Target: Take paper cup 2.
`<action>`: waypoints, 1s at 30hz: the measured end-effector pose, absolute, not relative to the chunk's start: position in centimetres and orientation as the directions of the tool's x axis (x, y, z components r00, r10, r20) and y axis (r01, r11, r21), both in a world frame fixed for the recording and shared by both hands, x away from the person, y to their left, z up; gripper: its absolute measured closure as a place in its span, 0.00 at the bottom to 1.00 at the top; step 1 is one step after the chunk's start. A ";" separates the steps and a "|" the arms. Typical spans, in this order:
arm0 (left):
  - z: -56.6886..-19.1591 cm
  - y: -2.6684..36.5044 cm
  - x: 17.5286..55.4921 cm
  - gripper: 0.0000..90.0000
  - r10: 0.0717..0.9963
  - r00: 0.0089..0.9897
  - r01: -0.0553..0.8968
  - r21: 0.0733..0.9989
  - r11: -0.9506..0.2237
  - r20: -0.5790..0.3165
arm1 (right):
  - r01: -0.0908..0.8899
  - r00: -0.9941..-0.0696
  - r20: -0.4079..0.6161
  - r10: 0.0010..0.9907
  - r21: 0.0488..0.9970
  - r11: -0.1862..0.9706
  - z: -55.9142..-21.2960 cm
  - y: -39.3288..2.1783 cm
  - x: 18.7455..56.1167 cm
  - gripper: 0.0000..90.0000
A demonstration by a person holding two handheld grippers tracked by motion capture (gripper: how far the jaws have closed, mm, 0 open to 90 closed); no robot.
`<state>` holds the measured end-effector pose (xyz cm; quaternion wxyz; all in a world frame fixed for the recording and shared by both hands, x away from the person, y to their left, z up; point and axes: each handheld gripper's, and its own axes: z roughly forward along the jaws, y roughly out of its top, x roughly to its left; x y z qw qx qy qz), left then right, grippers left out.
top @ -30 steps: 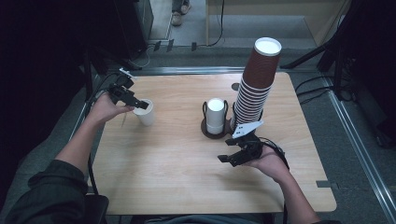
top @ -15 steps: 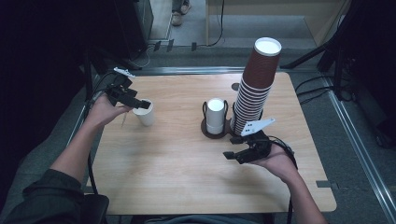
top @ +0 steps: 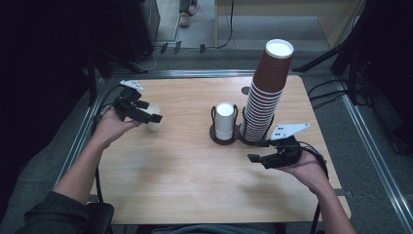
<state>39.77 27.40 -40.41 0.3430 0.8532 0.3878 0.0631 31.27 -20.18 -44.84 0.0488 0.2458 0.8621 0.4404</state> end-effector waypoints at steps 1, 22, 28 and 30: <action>-40.5 27.3 39.6 0.10 0.705 0.691 0.618 0.637 -0.461 -0.160 | 0.385 -0.868 0.129 0.479 0.784 0.486 -44.7 -20.5 31.3 0.42; -42.9 25.0 36.0 0.15 0.656 0.728 0.587 0.675 -0.446 -0.199 | 0.414 -0.832 0.136 0.538 0.798 0.438 -39.0 -25.1 33.3 0.28; -43.6 24.0 35.3 0.15 0.638 0.741 0.579 0.677 -0.453 -0.207 | 0.406 -0.820 0.114 0.561 0.807 0.429 -36.9 -26.0 34.1 0.21; -43.8 23.7 35.1 0.15 0.636 0.746 0.574 0.677 -0.461 -0.199 | 0.398 -0.820 0.109 0.562 0.814 0.424 -36.2 -26.2 34.4 0.21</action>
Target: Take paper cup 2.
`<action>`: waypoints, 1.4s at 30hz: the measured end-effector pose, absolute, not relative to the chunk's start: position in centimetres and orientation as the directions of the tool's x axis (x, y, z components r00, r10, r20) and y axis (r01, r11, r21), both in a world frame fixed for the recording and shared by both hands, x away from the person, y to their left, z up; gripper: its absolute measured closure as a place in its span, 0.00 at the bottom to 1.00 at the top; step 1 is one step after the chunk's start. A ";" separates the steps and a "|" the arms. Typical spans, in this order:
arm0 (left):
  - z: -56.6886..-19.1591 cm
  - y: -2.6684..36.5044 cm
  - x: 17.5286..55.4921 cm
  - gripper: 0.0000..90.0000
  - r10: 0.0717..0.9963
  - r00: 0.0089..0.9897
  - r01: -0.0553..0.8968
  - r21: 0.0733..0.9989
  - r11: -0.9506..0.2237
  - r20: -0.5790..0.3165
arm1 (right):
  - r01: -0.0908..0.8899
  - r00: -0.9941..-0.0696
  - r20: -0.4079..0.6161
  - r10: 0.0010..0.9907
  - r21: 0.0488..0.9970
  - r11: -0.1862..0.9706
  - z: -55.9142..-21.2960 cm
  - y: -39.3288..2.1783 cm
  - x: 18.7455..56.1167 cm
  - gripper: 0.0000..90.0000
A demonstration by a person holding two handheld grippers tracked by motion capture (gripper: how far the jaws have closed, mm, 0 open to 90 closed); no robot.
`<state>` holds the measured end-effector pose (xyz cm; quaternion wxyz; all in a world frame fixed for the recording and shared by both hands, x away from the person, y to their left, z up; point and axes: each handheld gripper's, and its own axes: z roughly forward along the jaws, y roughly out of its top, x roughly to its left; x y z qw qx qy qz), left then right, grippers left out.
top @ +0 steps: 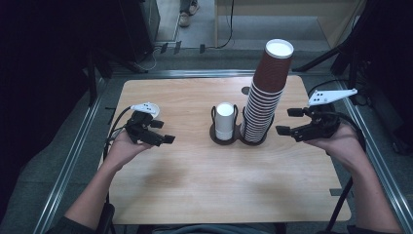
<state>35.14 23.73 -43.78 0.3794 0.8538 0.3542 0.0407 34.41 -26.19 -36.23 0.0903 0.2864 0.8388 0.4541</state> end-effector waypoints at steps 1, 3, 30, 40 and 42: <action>-43.9 23.6 35.1 0.15 0.635 0.748 0.571 0.674 -0.468 -0.193 | 0.398 -0.820 0.110 0.562 0.815 0.420 -35.9 -26.2 34.6 0.21; -44.1 23.6 35.1 0.15 0.633 0.748 0.574 0.673 -0.467 -0.199 | 0.397 -0.817 0.106 0.566 0.816 0.421 -35.4 -26.3 34.9 0.21; -45.1 21.0 33.2 0.15 0.559 0.796 0.545 0.675 -0.498 -0.232 | 0.336 -0.811 0.022 0.585 0.836 0.435 -27.4 -24.9 39.5 0.16; -45.2 20.9 33.1 0.15 0.551 0.800 0.544 0.677 -0.496 -0.239 | 0.303 -0.820 -0.005 0.572 0.844 0.442 -25.2 -22.2 41.1 0.16; -45.2 20.9 33.1 0.15 0.549 0.800 0.545 0.678 -0.494 -0.243 | 0.301 -0.822 -0.007 0.570 0.844 0.444 -24.9 -21.7 41.4 0.16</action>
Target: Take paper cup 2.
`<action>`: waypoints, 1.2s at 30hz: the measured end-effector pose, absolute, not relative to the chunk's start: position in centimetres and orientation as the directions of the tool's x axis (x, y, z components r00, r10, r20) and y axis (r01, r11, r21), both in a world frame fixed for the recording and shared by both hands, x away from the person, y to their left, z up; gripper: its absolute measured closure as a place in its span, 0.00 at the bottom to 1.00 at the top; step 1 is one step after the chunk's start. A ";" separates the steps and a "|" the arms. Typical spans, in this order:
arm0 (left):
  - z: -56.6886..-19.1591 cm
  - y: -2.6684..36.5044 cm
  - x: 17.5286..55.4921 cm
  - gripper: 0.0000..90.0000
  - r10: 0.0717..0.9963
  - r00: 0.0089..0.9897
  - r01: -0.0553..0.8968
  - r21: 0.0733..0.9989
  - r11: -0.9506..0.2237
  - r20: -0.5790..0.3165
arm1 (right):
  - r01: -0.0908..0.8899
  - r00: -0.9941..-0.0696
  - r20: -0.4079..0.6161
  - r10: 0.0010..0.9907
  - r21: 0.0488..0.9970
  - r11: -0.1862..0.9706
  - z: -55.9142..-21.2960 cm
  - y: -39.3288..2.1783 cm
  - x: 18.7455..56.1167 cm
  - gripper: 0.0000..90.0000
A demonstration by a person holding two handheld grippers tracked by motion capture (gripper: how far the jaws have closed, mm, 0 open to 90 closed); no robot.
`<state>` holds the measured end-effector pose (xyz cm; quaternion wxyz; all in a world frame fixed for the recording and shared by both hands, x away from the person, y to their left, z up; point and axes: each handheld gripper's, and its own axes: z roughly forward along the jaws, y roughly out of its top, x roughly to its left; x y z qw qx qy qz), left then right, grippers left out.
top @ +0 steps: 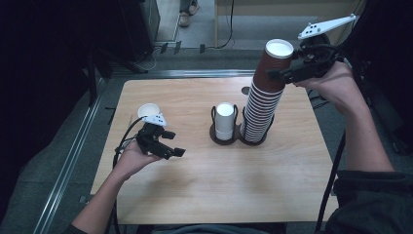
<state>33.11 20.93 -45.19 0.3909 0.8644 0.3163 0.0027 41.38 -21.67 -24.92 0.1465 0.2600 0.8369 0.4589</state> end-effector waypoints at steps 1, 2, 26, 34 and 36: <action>-45.2 21.0 33.1 0.15 0.549 0.800 0.545 0.675 -0.497 -0.241 | 0.298 -0.823 -0.010 0.568 0.844 0.446 -24.8 -21.4 41.5 0.16; -45.2 21.0 33.1 0.15 0.548 0.801 0.544 0.674 -0.500 -0.241 | 0.295 -0.823 -0.014 0.568 0.843 0.449 -24.7 -21.2 41.6 0.16; -45.0 21.4 33.1 0.15 0.549 0.796 0.550 0.684 -0.479 -0.256 | 0.298 -0.820 -0.032 0.571 0.828 0.474 -23.5 -20.5 42.1 0.23; -45.0 21.3 33.0 0.15 0.544 0.798 0.550 0.682 -0.482 -0.259 | 0.274 -0.808 -0.034 0.589 0.862 0.426 -20.8 -21.2 41.7 0.23; -45.0 21.4 33.0 0.15 0.543 0.798 0.549 0.684 -0.480 -0.260 | 0.269 -0.808 -0.033 0.588 0.868 0.417 -20.0 -21.2 41.6 0.23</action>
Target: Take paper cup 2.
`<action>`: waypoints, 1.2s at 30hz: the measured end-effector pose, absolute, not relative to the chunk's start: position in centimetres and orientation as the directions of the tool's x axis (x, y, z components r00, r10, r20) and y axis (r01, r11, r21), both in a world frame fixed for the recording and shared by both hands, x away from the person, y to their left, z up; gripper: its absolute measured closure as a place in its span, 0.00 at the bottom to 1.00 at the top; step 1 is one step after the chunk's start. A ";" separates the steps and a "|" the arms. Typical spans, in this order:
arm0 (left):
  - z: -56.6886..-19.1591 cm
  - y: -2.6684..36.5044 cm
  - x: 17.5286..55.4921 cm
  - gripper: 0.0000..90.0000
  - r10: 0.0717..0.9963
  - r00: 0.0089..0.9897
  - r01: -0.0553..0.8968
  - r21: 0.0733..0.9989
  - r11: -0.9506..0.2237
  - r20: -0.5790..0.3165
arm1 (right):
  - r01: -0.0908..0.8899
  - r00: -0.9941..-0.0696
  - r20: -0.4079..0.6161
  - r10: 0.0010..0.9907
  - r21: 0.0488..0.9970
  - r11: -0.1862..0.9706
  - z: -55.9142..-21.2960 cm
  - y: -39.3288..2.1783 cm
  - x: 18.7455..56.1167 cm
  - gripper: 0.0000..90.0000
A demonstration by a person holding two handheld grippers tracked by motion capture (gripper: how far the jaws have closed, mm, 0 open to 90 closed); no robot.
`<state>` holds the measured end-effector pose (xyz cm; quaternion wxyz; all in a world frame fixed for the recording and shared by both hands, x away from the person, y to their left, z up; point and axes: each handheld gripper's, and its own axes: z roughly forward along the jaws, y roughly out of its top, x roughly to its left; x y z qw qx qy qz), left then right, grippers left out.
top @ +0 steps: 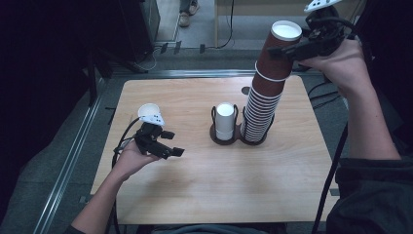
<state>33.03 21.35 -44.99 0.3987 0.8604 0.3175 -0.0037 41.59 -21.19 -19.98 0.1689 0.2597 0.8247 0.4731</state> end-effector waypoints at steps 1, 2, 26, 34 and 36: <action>-45.0 21.4 33.0 0.15 0.543 0.799 0.549 0.684 -0.480 -0.260 | 0.266 -0.806 -0.029 0.591 0.874 0.406 -19.5 -21.2 41.5 0.23; -45.0 21.4 33.0 0.15 0.543 0.798 0.549 0.685 -0.479 -0.260 | 0.266 -0.806 -0.030 0.591 0.874 0.407 -19.2 -21.2 41.5 0.23; -44.5 21.7 33.2 0.15 0.528 0.794 0.560 0.701 -0.441 -0.302 | 0.157 -0.913 -0.037 0.406 0.887 0.434 -15.3 -18.0 35.4 0.23; -44.2 21.8 33.1 0.14 0.506 0.802 0.552 0.716 -0.426 -0.317 | 0.151 -0.939 -0.017 0.344 0.877 0.456 -18.4 -16.9 34.0 0.23; -44.2 21.7 33.2 0.14 0.508 0.798 0.560 0.713 -0.422 -0.326 | 0.153 -0.942 -0.013 0.335 0.874 0.462 -19.3 -16.8 33.7 0.23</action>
